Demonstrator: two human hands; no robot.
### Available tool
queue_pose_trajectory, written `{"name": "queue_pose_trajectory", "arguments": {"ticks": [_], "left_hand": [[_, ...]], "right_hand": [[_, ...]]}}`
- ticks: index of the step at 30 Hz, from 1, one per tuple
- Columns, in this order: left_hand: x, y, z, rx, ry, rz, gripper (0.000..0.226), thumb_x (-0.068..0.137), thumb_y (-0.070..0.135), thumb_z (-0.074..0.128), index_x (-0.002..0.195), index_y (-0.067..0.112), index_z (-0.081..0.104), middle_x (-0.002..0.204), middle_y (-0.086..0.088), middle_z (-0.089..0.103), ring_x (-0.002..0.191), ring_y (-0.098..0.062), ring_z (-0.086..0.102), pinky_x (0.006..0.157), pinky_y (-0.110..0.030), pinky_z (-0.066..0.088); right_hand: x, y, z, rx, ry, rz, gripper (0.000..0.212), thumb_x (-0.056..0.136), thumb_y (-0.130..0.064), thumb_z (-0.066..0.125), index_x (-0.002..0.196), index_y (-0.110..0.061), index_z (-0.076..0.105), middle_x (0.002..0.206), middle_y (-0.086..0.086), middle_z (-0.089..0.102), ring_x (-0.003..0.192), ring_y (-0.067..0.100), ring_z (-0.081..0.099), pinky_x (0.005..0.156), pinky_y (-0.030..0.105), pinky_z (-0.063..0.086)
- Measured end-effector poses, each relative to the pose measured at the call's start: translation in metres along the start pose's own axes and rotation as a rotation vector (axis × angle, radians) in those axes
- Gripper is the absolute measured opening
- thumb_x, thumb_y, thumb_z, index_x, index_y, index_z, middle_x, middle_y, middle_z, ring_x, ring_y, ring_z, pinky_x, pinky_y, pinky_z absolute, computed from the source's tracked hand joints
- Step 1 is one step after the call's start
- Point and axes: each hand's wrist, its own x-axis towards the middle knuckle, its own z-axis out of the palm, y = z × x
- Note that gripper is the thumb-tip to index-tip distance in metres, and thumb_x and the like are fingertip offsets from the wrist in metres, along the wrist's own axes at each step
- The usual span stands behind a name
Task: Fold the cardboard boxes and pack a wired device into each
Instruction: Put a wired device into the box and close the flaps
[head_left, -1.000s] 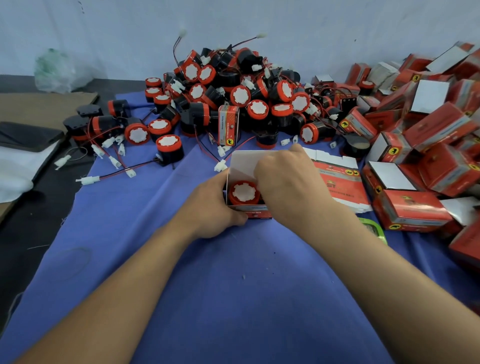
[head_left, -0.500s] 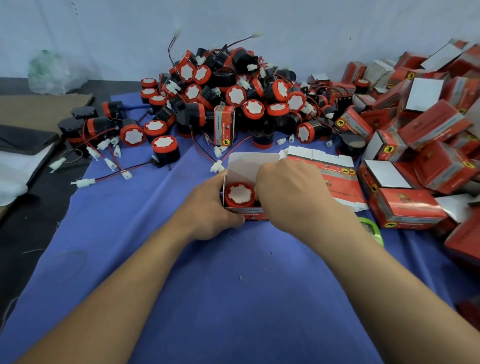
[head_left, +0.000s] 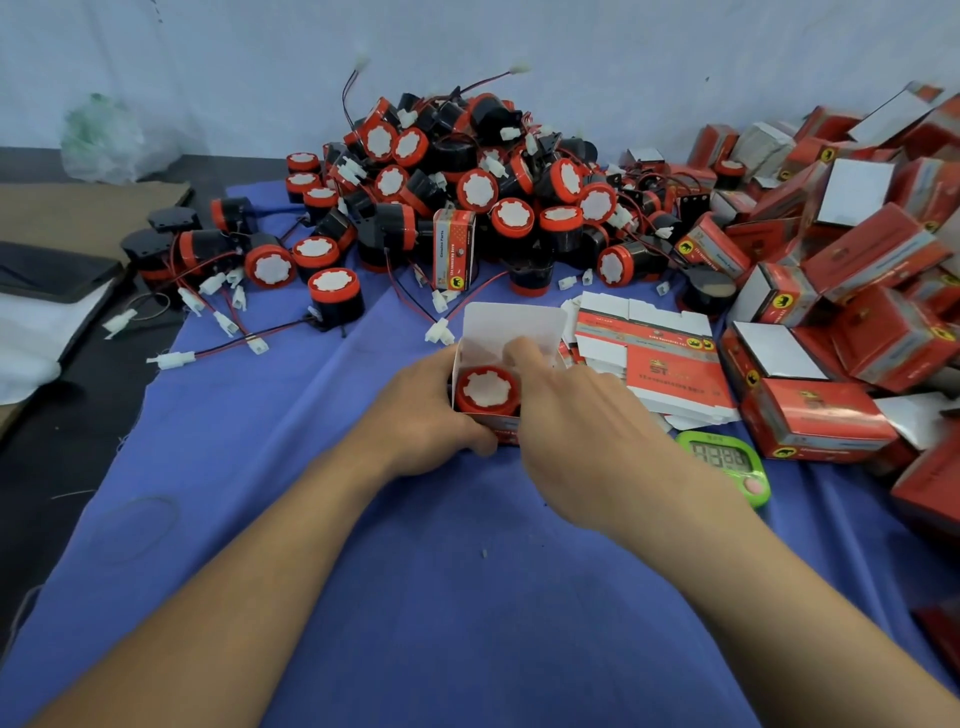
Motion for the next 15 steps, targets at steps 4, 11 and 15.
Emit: {"name": "queue_pose_trajectory", "arguments": {"ticks": [4, 11, 15], "left_hand": [[0.0, 0.0, 0.0, 0.01, 0.001, 0.001, 0.064, 0.054, 0.021, 0.085, 0.111, 0.042, 0.066, 0.106, 0.022, 0.074, 0.099, 0.0, 0.067, 0.087, -0.032, 0.057], [-0.001, 0.002, 0.0, 0.006, -0.003, -0.025, 0.057, 0.048, 0.027, 0.082, 0.096, 0.052, 0.063, 0.096, 0.029, 0.072, 0.086, 0.007, 0.064, 0.072, -0.027, 0.051], [-0.002, 0.006, 0.001, 0.032, -0.002, -0.033, 0.056, 0.049, 0.032, 0.081, 0.095, 0.057, 0.059, 0.095, 0.038, 0.067, 0.087, 0.013, 0.061, 0.067, -0.022, 0.046]], "right_hand": [[-0.003, -0.001, 0.015, 0.02, 0.015, -0.031, 0.054, 0.089, -0.008, 0.049, 0.138, -0.021, 0.029, 0.07, -0.005, 0.029, 0.054, 0.014, 0.028, 0.048, 0.033, 0.016], [0.0, 0.029, 0.028, 0.605, 0.533, 0.144, 0.034, 0.096, -0.01, 0.052, 0.109, -0.034, 0.072, 0.096, -0.013, 0.077, 0.084, 0.013, 0.069, 0.076, 0.034, 0.053], [0.012, 0.043, 0.042, 1.089, 0.679, 0.353, 0.026, 0.089, -0.017, 0.068, 0.109, -0.032, 0.075, 0.101, -0.021, 0.076, 0.089, 0.002, 0.072, 0.08, 0.028, 0.059]]}}
